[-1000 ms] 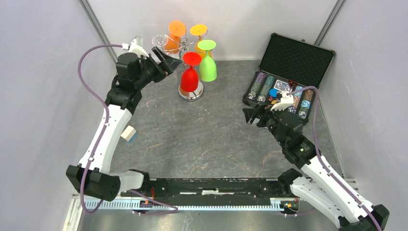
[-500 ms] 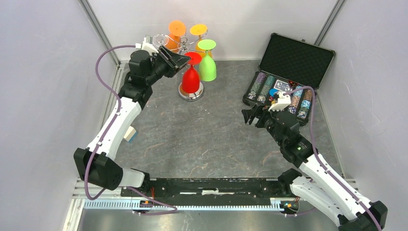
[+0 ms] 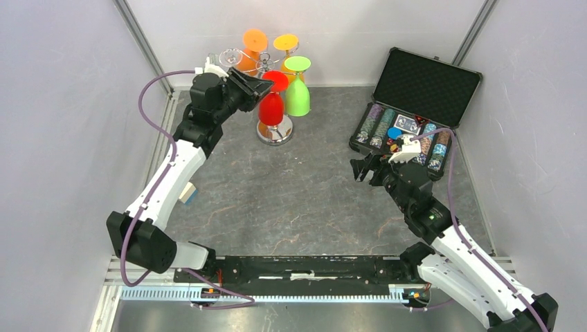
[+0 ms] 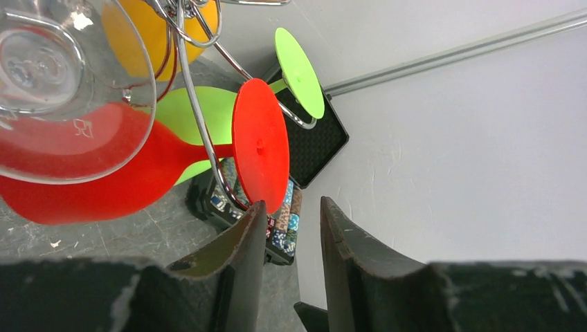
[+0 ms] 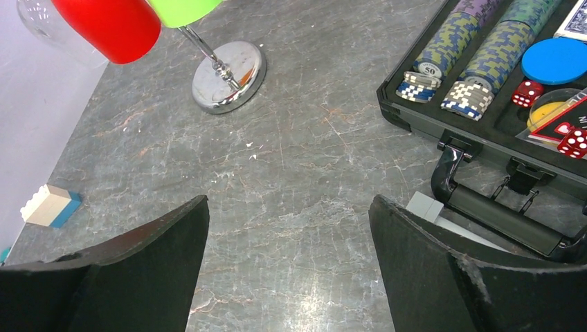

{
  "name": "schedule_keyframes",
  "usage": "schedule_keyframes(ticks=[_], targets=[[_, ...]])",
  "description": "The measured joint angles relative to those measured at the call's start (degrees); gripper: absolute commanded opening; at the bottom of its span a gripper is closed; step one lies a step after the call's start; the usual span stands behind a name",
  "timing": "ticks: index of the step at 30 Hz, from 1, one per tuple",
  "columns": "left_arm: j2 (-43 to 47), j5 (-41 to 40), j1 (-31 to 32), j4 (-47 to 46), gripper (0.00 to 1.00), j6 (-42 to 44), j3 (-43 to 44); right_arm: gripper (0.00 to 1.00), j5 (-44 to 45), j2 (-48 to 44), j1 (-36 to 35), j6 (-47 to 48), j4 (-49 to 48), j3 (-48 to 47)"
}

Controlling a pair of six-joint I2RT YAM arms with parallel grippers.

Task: Take the wine glass off the wine glass rack

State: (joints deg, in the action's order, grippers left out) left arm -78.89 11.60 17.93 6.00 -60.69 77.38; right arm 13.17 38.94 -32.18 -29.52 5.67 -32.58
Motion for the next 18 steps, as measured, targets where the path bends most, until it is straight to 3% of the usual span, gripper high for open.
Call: schedule_keyframes(ticks=[11,18], targets=[[0.9,-8.7,0.2,6.1,0.52,2.6,3.2,0.9,0.0,0.0,0.0,0.1,0.0,0.6],[-1.6,-9.6,0.2,10.5,0.38,6.3,9.7,0.9,0.0,0.3,0.0,0.2,0.0,0.6]])
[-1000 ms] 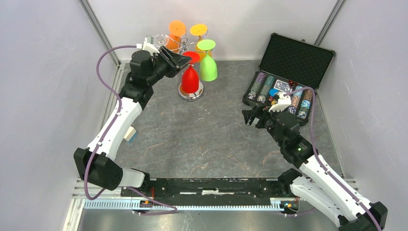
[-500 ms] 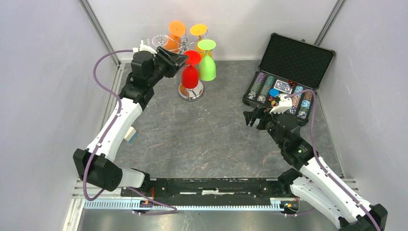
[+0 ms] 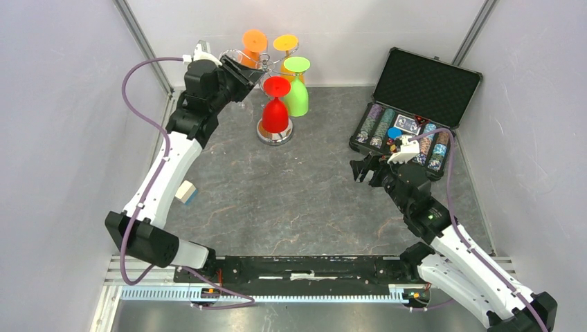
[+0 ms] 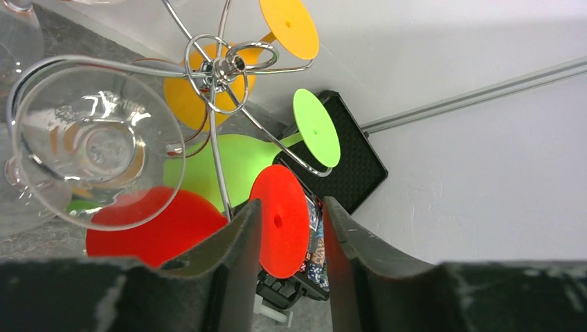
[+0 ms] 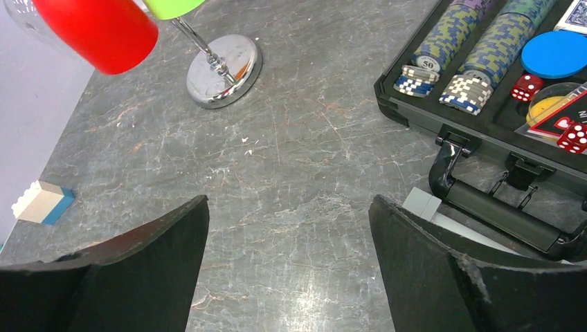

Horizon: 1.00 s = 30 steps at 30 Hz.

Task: Take the wine glass off the wine glass rack

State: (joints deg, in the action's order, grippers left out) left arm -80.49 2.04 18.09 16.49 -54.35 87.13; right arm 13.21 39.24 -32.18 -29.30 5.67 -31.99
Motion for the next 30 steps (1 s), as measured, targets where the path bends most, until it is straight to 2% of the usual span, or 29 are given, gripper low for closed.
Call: schedule_keyframes(ticks=[18,30], targets=[[-4.3,2.9,0.0,2.6,0.38,0.9,2.3,0.9,0.0,1.4,0.0,0.1,0.0,0.7],[-4.3,8.1,0.0,2.9,0.28,-2.0,2.3,0.9,0.0,2.4,0.0,0.0,0.0,1.0]])
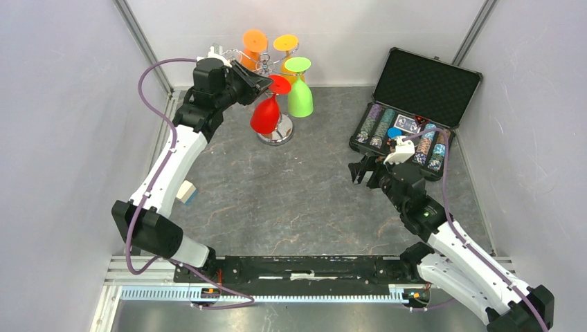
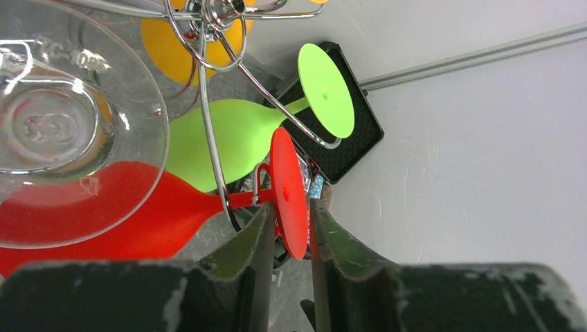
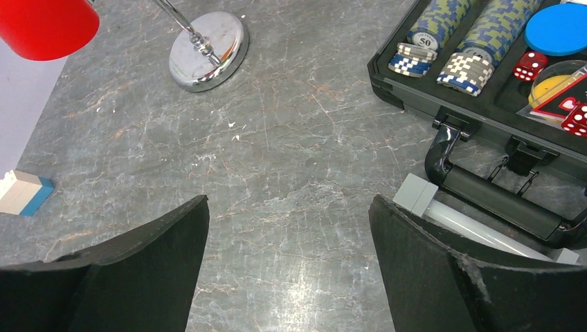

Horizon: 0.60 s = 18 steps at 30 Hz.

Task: Take the wine glass off the wine glass rack

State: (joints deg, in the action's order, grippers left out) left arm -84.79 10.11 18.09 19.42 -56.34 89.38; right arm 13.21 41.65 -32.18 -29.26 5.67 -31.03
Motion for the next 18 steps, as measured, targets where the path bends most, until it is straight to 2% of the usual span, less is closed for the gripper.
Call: schedule_keyframes(ticks=[7,10,14,17,18], targets=[[-0.6,1.0,0.0,-0.1,0.32,-0.5,-0.1,0.89,0.0,0.1,0.0,0.0,0.0,0.4],[-1.7,1.0,0.0,-1.1,0.3,-0.5,-0.1,0.88,0.1,0.1,0.0,0.0,0.0,0.5],[-1.9,0.4,0.0,-1.7,0.17,-0.4,-0.1,0.89,1.7,-0.4,0.0,0.0,0.0,0.9],[-2.2,-0.2,0.0,-1.4,0.03,-0.4,-0.1,0.89,3.4,-1.6,0.0,0.0,0.0,1.6],[-2.2,-0.5,0.0,-1.3,0.02,-0.4,-0.1,0.89,3.8,-1.9,0.0,0.0,0.0,1.8]])
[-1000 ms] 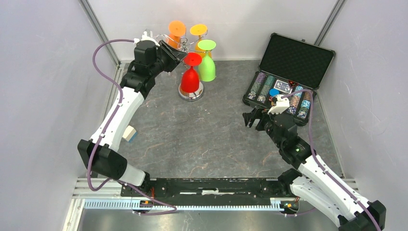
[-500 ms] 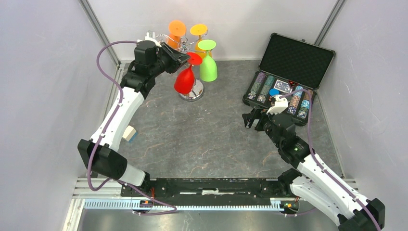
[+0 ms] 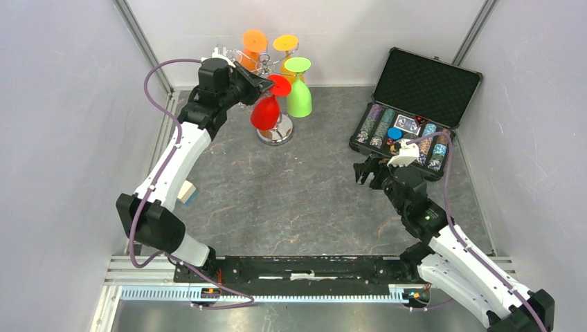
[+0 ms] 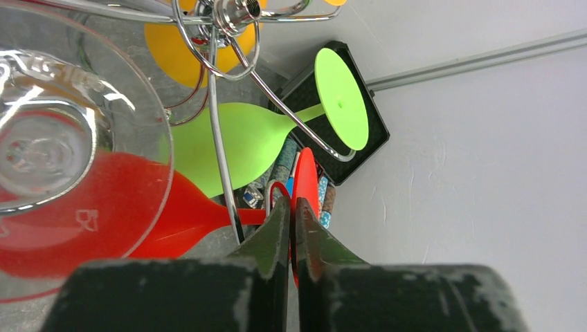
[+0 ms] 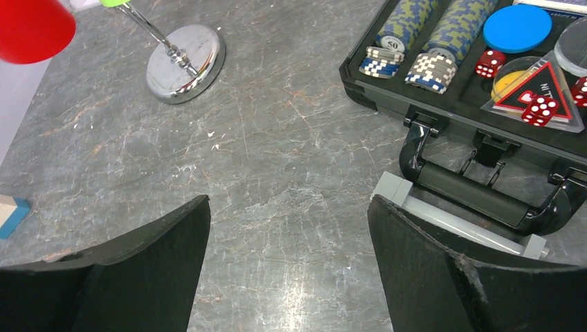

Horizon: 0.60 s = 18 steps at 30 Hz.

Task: Take the wine glass off the wine glass rack

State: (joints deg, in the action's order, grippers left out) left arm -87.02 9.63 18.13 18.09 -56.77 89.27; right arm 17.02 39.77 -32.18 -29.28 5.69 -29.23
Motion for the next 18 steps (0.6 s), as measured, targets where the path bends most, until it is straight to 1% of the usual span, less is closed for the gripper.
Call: schedule_keyframes(ticks=[6,18], targets=[[0.1,-0.1,0.0,-0.4,0.02,0.0,-0.3,0.88,1.0,-0.2,0.0,0.0,0.0,0.0],[4.1,1.5,-0.1,-3.9,0.02,-3.9,-5.1,0.88,1.0,0.1,0.0,0.0,0.0,0.1]])
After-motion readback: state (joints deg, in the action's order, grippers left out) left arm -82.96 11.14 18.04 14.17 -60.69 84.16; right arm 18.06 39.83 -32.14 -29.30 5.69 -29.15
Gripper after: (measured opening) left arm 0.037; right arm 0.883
